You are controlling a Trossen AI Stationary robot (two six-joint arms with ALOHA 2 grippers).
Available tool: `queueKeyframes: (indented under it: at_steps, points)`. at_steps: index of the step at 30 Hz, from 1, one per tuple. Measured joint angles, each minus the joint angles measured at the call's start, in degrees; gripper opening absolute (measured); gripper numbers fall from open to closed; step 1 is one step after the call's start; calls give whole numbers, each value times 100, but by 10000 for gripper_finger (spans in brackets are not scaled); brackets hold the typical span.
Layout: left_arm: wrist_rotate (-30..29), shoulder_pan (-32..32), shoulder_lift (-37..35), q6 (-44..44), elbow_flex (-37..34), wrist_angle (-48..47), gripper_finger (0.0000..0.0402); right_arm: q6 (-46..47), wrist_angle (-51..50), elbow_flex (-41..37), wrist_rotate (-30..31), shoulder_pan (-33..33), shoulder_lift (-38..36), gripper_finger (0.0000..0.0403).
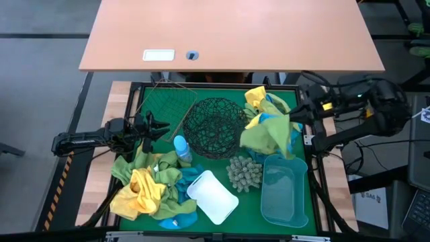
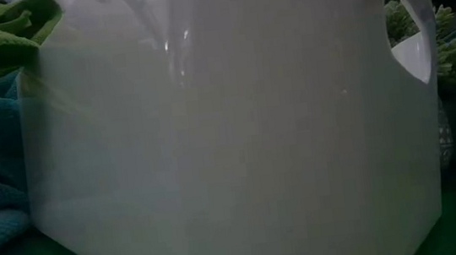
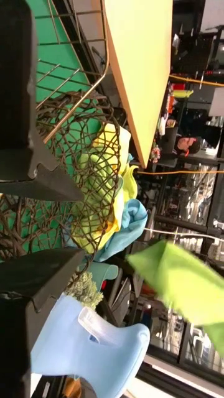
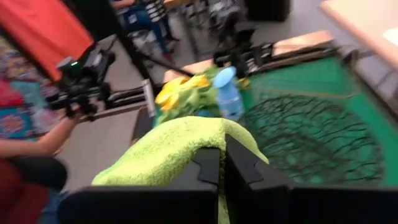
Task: Sort microfiber towel by color & place in baskets
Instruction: Put the green microfiber cloth into the blue bin
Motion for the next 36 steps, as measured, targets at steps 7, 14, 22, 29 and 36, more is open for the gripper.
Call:
queueKeyframes:
  at_steps: [7, 14, 22, 29, 36]
  points:
    - [-104, 1, 1, 0, -1, -4, 124, 257, -28, -2, -375, 885, 368, 2]
    - [-105, -1, 0, 0, 1, -4, 124, 638, -28, -4, 236, 2329, 769, 2]
    - [-105, -1, 0, 2, -1, -4, 124, 1083, -307, -7, 1423, 3728, 1214, 2]
    - [-105, -1, 2, 0, 1, -4, 124, 2040, -1509, -7, 2518, 4484, 1517, 2]
    - [-105, 1, 2, 0, -1, -4, 124, 3228, -2644, -161, 2783, 4815, 1583, 2]
